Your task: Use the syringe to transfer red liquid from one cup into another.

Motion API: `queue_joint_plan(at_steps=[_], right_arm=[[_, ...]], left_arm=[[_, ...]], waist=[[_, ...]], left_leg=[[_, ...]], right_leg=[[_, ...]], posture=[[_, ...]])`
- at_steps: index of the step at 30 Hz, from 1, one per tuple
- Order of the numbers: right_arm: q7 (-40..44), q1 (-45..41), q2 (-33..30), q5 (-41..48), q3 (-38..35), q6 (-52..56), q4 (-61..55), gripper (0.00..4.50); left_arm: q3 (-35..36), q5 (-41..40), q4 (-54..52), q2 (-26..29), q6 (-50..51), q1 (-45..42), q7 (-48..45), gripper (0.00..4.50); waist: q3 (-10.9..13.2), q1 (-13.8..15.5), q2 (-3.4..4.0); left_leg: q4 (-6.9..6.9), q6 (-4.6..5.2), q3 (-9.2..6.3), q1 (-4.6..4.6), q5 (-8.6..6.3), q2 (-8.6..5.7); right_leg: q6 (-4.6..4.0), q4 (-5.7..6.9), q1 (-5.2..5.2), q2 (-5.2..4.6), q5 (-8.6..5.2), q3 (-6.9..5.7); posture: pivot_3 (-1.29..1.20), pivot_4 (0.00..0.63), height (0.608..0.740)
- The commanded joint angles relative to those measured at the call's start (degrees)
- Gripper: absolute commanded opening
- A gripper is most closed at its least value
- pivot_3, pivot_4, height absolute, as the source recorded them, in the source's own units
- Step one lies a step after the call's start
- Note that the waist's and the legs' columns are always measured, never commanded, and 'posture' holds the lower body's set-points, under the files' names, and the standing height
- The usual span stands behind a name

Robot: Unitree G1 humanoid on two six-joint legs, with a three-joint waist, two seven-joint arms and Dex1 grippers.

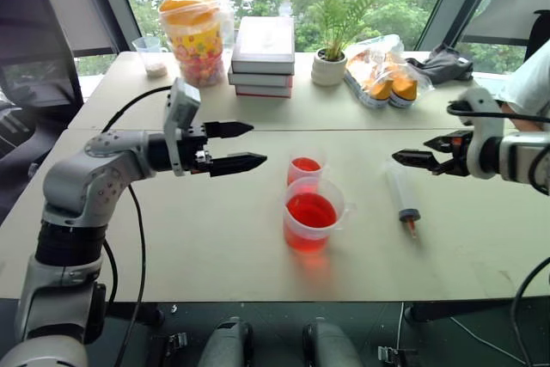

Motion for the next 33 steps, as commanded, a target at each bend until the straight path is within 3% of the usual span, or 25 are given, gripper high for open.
queue_joint_plan(at_steps=[1, 9, 16, 19, 23, 24, 29, 33], right_arm=[[-1.3, -3.8, 1.3, -5.1, 4.2, 1.1, 7.3, 4.46], [3.6, -7.9, 5.9, -11.4, 12.7, -2.3, 19.8, 4.46], [6.2, -10.8, 10.9, -16.5, 14.6, -7.4, 30.1, 4.46], [7.9, -11.7, 12.0, -18.8, 15.7, -9.4, 33.0, 3.63], [9.9, -11.5, 12.6, -21.1, 16.9, -10.6, 33.4, 1.63], [10.4, -11.3, 12.6, -21.5, 17.0, -10.5, 32.6, 1.41], [11.0, -11.1, 10.1, -22.7, 15.0, -9.1, 24.8, 1.41], [8.9, -12.5, 9.9, -17.9, 2.5, -8.5, 11.3, 1.41]], left_arm=[[-0.7, 0.6, -1.0, -1.2, -1.0, -2.1, 0.5, 4.5], [-0.8, 0.5, -2.9, -2.5, -0.2, -2.2, 2.7, 4.5], [-0.7, 0.2, -4.2, -2.7, 0.3, -1.6, 3.8, 4.5], [-0.7, 0.1, -4.5, -2.5, 0.3, -1.6, 3.9, 4.5], [-1.0, 0.7, -3.6, -2.6, -0.5, -1.5, 3.3, 4.5], [-1.1, 0.8, -3.4, -2.6, -0.7, -1.6, 3.2, 4.5], [-1.4, 1.8, -1.5, -2.4, -2.2, -1.9, 1.4, 4.5], [-1.7, 3.0, 0.7, -2.4, -3.5, -2.8, -0.5, 4.5]], waist=[[0.0, 0.0, 0.0], [0.0, -0.5, 0.0], [0.0, -0.5, -0.02], [0.0, -0.4, -0.04], [0.0, -0.6, -0.06], [0.0, -0.7, -0.07], [0.0, -0.6, -0.05], [0.0, -0.3, 0.06]], left_leg=[[0.01, 0.0, 0.01, 0.0, 0.0, -0.01], [0.0, 0.04, 0.07, -0.01, -0.02, -0.01], [0.06, 0.04, 0.08, 0.03, -0.02, 0.0], [0.08, 0.04, 0.08, 0.07, -0.02, 0.0], [0.07, 0.04, 0.08, 0.1, -0.02, 0.01], [0.06, 0.04, 0.08, 0.11, -0.02, 0.02], [0.05, 0.04, 0.06, 0.11, -0.02, 0.03], [0.03, 0.03, 0.08, 0.0, -0.02, 0.02]], right_leg=[[0.0, 0.0, 0.01, 0.01, 0.0, 0.0], [0.02, 0.02, -0.04, 0.07, 0.01, 0.05], [0.03, 0.08, -0.01, 0.11, 0.02, 0.05], [0.03, 0.08, 0.06, 0.1, 0.02, 0.05], [0.03, 0.08, 0.07, 0.13, 0.02, 0.05], [0.03, 0.08, 0.07, 0.14, 0.02, 0.05], [0.03, 0.1, 0.05, 0.15, 0.02, 0.05], [0.03, 0.13, -0.12, 0.12, 0.02, 0.05]], posture=[[0.0, 0.15, 0.74], [0.0, 0.15, 0.74], [0.0, 0.15, 0.74], [0.0, 0.15, 0.74], [0.0, 0.15, 0.74], [0.0, 0.15, 0.74], [0.0, 0.15, 0.74], [0.0, 0.15, 0.74]])
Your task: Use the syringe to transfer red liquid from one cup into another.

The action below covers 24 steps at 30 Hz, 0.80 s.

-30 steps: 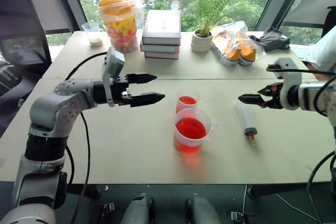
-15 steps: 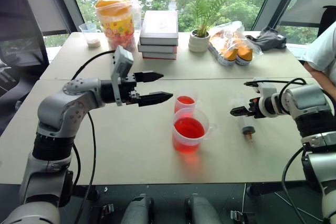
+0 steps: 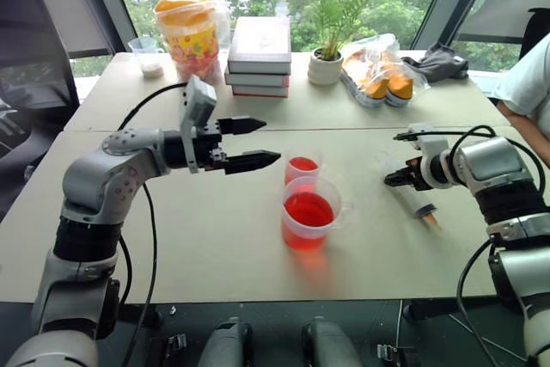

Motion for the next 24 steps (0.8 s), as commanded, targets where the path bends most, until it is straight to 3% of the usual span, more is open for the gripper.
queue_joint_plan(at_steps=[1, 7, 8, 11, 14, 24], right_arm=[[-1.0, -2.4, 0.4, 7.2, -15.6, -0.2, -16.5, 1.41], [-2.5, 1.3, 13.5, 26.2, -35.2, -4.5, -39.9, 1.41], [-4.0, 1.6, 17.1, 33.3, -38.8, -3.1, -42.6, 1.41], [-6.7, 5.4, 24.0, 45.1, -42.5, -3.7, -47.6, 1.41], [-7.2, 11.8, 26.9, 46.2, -39.3, -7.6, -51.6, 1.41], [2.2, 32.6, 30.2, 28.1, -22.0, -34.7, -48.1, 1.41]], left_arm=[[-0.2, 1.0, 1.0, 0.3, -2.3, -1.8, -1.9, 4.5], [-1.0, 2.4, 3.6, 0.2, -3.6, -3.5, -4.4, 4.5], [-1.1, 2.5, 4.0, 0.1, -3.6, -4.0, -4.7, 4.5], [-1.5, 2.8, 5.2, -0.1, -3.8, -5.4, -5.6, 4.5], [-1.6, 2.9, 5.9, -0.3, -3.6, -6.7, -6.2, 4.5], [-2.4, 2.3, 6.3, -0.3, -1.3, -10.4, -9.4, 4.5]], waist=[[0.0, 0.1, 0.05], [0.0, 0.2, -0.01], [0.0, 0.2, -0.01], [0.0, 0.3, -0.04], [0.0, 0.3, -0.06], [0.0, -0.1, -0.04]], left_leg=[[-0.01, 0.0, 0.0, -0.04, 0.0, 0.0], [-0.1, 0.0, -0.14, -0.05, 0.0, 0.02], [-0.09, 0.0, -0.15, -0.04, 0.0, 0.02], [0.0, 0.0, -0.15, -0.02, 0.0, -0.01], [0.02, 0.0, -0.16, 0.01, 0.0, -0.03], [-0.01, -0.01, -0.11, 0.06, 0.0, -0.01]], right_leg=[[0.0, 0.0, -0.04, -0.01, 0.0, 0.0], [0.0, -0.03, 0.0, -0.02, 0.0, -0.08], [0.0, -0.04, 0.03, -0.03, 0.0, -0.09], [0.01, -0.02, 0.12, -0.16, 0.0, -0.1], [0.01, -0.03, 0.18, -0.22, 0.01, -0.11], [0.01, 0.03, 0.11, 0.06, 0.0, -0.06]], posture=[[0.0, 0.15, 0.74], [0.0, 0.15, 0.74], [0.0, 0.15, 0.74], [0.0, 0.15, 0.74], [0.0, 0.15, 0.74], [0.0, 0.15, 0.74]])
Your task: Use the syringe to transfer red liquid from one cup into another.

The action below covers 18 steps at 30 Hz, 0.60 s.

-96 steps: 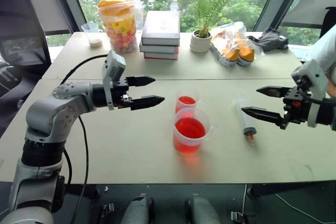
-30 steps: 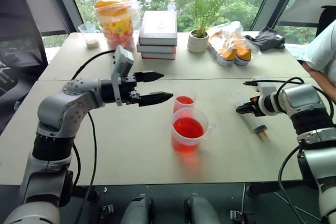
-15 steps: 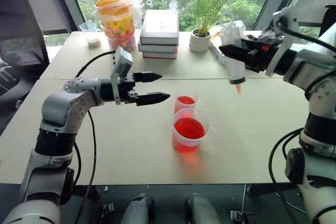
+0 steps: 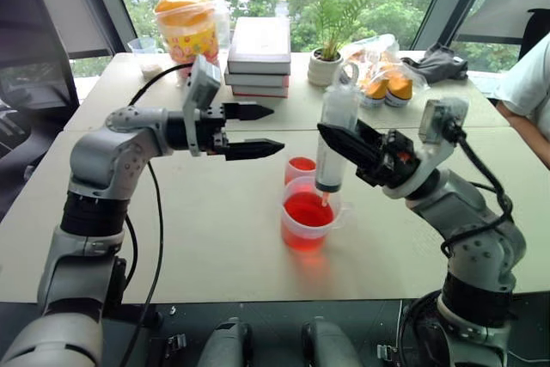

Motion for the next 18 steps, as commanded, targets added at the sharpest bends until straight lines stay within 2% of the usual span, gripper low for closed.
queue_joint_plan(at_steps=[1, 5, 18], right_arm=[[2.8, 2.9, 0.5, -6.1, 4.5, -9.9, 2.4, 1.41], [3.7, 7.2, 1.0, -11.2, 9.1, -17.0, 5.0, 1.41], [2.5, 9.2, -0.7, -11.7, 11.8, -19.8, 4.2, 1.41]], left_arm=[[-0.2, -1.1, -1.1, 0.0, 1.0, -2.1, -1.4, 4.5], [-1.5, -1.7, -1.5, -1.3, 2.3, -3.3, -2.8, 4.5], [-2.8, -1.8, 0.4, -8.0, 4.4, -5.4, -0.2, 4.5]], waist=[[0.0, 0.0, 0.0], [0.0, 0.2, 0.0], [0.0, 0.2, 0.0]], left_leg=[[0.01, 0.0, 0.01, 0.0, 0.0, 0.0], [0.03, -0.01, 0.0, 0.0, 0.01, 0.0], [0.06, -0.04, -0.03, 0.02, 0.02, 0.01]], right_leg=[[0.0, 0.01, 0.0, 0.0, 0.0, 0.0], [0.0, 0.0, 0.0, 0.02, 0.0, 0.01], [0.0, 0.03, 0.03, 0.03, 0.0, 0.01]], posture=[[0.0, 0.15, 0.74], [0.0, 0.15, 0.74], [0.0, 0.15, 0.74]])
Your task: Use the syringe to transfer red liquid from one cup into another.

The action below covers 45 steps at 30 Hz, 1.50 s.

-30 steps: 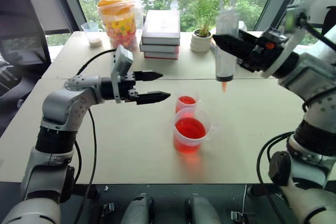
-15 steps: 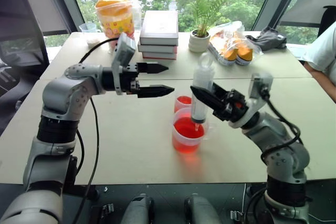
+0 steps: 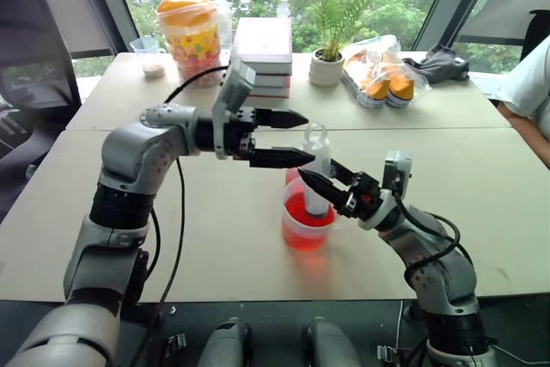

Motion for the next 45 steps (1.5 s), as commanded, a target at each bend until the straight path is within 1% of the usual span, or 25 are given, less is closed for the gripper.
queue_joint_plan(at_steps=[1, 3, 5, 8, 10, 17, 24, 37, 45], right_arm=[[-0.2, 0.4, -0.6, 0.5, 0.6, -0.8, -2.2, 1.41], [-0.5, 0.4, -0.8, 0.6, 0.9, -0.8, -2.4, 1.41], [-0.5, 0.3, -1.0, 0.5, 1.1, -0.8, -2.5, 1.41], [-0.6, 0.3, -1.4, 0.4, 1.5, -0.9, -2.5, 1.41], [-0.6, 0.2, -1.6, 0.4, 1.6, -0.9, -2.5, 1.41], [-0.6, -0.3, -2.4, 1.0, 1.9, -0.6, -2.4, 1.41], [0.9, 0.1, -3.2, 2.2, 2.8, 0.3, -1.4, 1.41], [1.9, 0.5, -4.0, 2.9, 3.9, 0.9, -0.9, 1.41], [1.8, 0.2, -4.2, 3.3, 3.8, 1.4, -1.5, 1.41]], left_arm=[[0.6, -0.6, 0.1, -1.3, 0.5, -2.2, 1.4, 4.24], [0.7, -0.6, 0.5, -2.0, 0.8, -2.3, 1.9, 3.63], [0.9, -0.9, 0.5, -2.3, 1.1, -2.4, 1.9, 2.7], [0.9, -1.0, 0.4, -2.5, 1.5, -2.4, 1.9, 1.06], [0.8, -1.1, 0.3, -2.5, 1.7, -2.4, 1.7, 0.06], [1.1, -1.1, -0.1, -2.1, 2.3, -4.7, 1.9, 0.06], [3.6, 0.7, 5.7, -0.9, -1.2, -9.3, 1.8, 0.06], [4.4, 3.6, 12.1, 1.4, -6.9, -11.9, -0.9, 0.06], [4.3, 3.9, 13.3, 1.4, -8.0, -12.3, -1.4, 0.06]], waist=[[0.0, 0.0, 0.0], [0.0, 0.0, 0.0], [0.0, 0.0, 0.0], [0.0, -0.1, 0.0], [0.0, 0.0, 0.0], [0.0, 0.0, 0.0], [0.0, 0.1, 0.0], [0.0, 0.1, 0.0], [0.0, 0.0, 0.0]], left_leg=[[0.0, 0.0, 0.0, 0.0, 0.0, 0.0], [0.01, 0.0, 0.0, 0.0, 0.0, 0.0], [0.01, 0.0, 0.0, 0.01, 0.0, 0.0], [0.0, 0.0, 0.0, 0.02, 0.0, 0.0], [0.0, 0.0, -0.01, 0.02, 0.0, 0.0], [0.01, -0.01, -0.01, 0.03, 0.0, 0.0], [0.02, -0.01, -0.01, 0.02, 0.0, -0.01], [0.01, -0.01, -0.01, 0.02, 0.01, 0.0], [0.01, -0.01, -0.02, 0.02, 0.01, 0.0]], right_leg=[[0.0, 0.0, 0.0, 0.0, 0.0, 0.0], [0.0, 0.0, 0.02, 0.0, 0.0, 0.0], [0.0, 0.0, 0.02, 0.0, 0.0, 0.0], [0.0, 0.0, 0.01, 0.0, 0.0, 0.0], [0.0, 0.0, 0.01, 0.01, 0.0, 0.0], [0.0, 0.01, 0.04, 0.01, 0.0, 0.0], [0.0, -0.01, 0.04, 0.01, 0.0, -0.01], [0.0, -0.01, 0.04, 0.02, 0.0, -0.01], [0.0, 0.0, 0.04, 0.02, 0.0, -0.01]], posture=[[0.0, 0.15, 0.74], [0.0, 0.15, 0.74], [0.0, 0.15, 0.74], [0.0, 0.15, 0.74], [0.0, 0.15, 0.74], [0.0, 0.15, 0.74], [0.0, 0.15, 0.74], [0.0, 0.15, 0.74], [0.0, 0.15, 0.74]])
